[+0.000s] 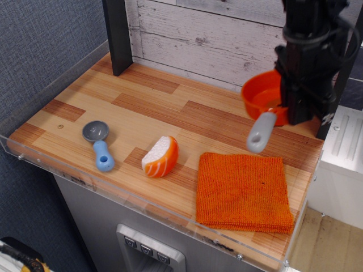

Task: Pick up the pan and place it behind the orange cloth

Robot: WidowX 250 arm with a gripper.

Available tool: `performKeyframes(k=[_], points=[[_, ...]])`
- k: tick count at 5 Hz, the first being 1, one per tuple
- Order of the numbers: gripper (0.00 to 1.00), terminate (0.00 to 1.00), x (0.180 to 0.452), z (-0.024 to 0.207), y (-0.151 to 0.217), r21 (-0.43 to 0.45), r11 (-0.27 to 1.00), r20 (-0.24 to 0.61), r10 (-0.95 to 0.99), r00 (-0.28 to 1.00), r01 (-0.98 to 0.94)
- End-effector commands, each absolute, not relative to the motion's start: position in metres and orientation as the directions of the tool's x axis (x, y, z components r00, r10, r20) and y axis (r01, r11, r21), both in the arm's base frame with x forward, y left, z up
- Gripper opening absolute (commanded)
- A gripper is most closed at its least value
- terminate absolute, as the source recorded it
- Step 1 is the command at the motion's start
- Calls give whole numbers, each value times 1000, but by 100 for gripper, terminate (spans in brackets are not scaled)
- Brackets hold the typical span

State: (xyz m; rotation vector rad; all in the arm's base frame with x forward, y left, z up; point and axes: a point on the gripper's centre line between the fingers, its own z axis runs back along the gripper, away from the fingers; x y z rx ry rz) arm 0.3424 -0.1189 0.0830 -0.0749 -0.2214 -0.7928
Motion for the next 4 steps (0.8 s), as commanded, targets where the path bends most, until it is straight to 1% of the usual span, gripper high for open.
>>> performKeyframes(k=[1, 2, 3, 4], points=[[0, 0, 344, 55, -110, 0, 692, 203, -707, 678, 722], [0, 0, 345, 37, -112, -15, 692, 176, -709, 683, 722], [0, 0, 342, 31, -112, -20, 696, 158, -707, 689, 718], [100, 0, 338, 30, -113, -11, 721, 127, -687, 716, 693]])
